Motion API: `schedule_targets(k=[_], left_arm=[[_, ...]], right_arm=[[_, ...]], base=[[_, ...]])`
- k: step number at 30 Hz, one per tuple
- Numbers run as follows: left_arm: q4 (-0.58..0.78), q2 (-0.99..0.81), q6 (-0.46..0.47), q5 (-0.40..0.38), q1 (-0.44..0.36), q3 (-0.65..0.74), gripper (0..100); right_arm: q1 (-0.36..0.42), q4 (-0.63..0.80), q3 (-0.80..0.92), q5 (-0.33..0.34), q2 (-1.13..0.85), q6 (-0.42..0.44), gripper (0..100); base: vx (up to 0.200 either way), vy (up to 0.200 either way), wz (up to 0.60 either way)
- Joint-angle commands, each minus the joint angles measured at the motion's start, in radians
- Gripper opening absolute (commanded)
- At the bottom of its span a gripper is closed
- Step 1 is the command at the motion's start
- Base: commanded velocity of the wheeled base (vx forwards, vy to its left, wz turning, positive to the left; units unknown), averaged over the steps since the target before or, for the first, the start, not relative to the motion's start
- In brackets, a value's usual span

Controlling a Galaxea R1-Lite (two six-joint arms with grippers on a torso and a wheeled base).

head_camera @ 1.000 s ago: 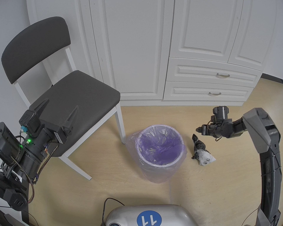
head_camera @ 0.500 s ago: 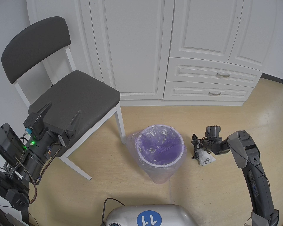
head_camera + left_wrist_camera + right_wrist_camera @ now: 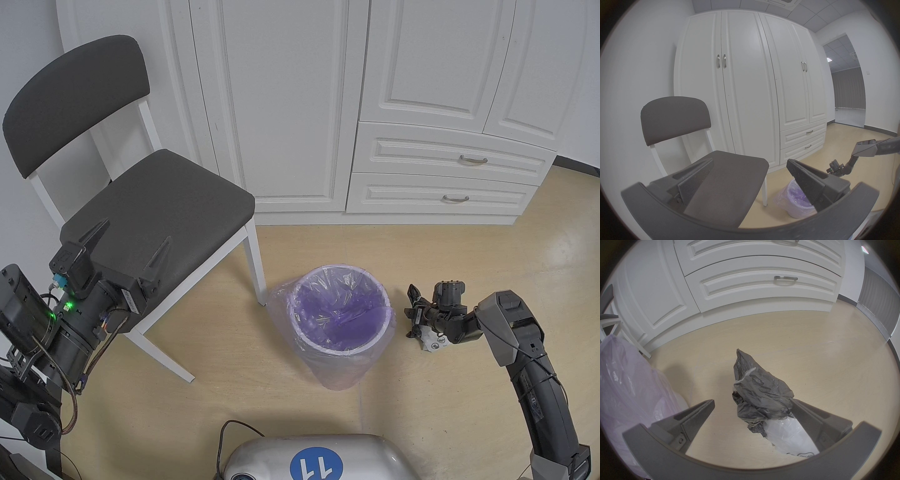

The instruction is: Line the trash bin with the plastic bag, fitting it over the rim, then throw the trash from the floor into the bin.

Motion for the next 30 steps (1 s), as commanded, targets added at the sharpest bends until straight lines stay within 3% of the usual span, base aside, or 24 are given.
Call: schedule_targets(k=[1,2,3,17,25,30], left_arm=[[-0.001,0.000,0.001,0.001,0.000,0.005,100],[-0.001,0.000,0.002,0.001,0.000,0.005,100],[-0.001,0.000,0.002,0.001,0.000,0.007,100],[-0.001,0.024,0.078,0.002,-0.003,0.034,100],[-0.001,0.021,0.079,0.002,-0.003,0.036,100],[-0.001,0.013,0.081,0.001,-0.002,0.040,100]], right_arm=[[0.000,0.004,0.000,-0.001,0.006,-0.001,100],[0.000,0.007,0.000,-0.003,0.006,-0.001,100],[0.000,0.010,0.000,-0.003,0.006,-0.001,0],[-0.001,0.001,0.000,-0.006,0.005,0.002,0],[-0.021,-0.007,0.000,-0.080,0.000,0.009,0],[-0.024,-0.155,0.057,-0.103,-0.032,0.059,0]], base=[[0.000,0.000,0.00],[0.000,0.000,0.00],[0.000,0.000,0.00],[0.000,0.000,0.00],[0.000,0.000,0.00],[0.000,0.000,0.00]])
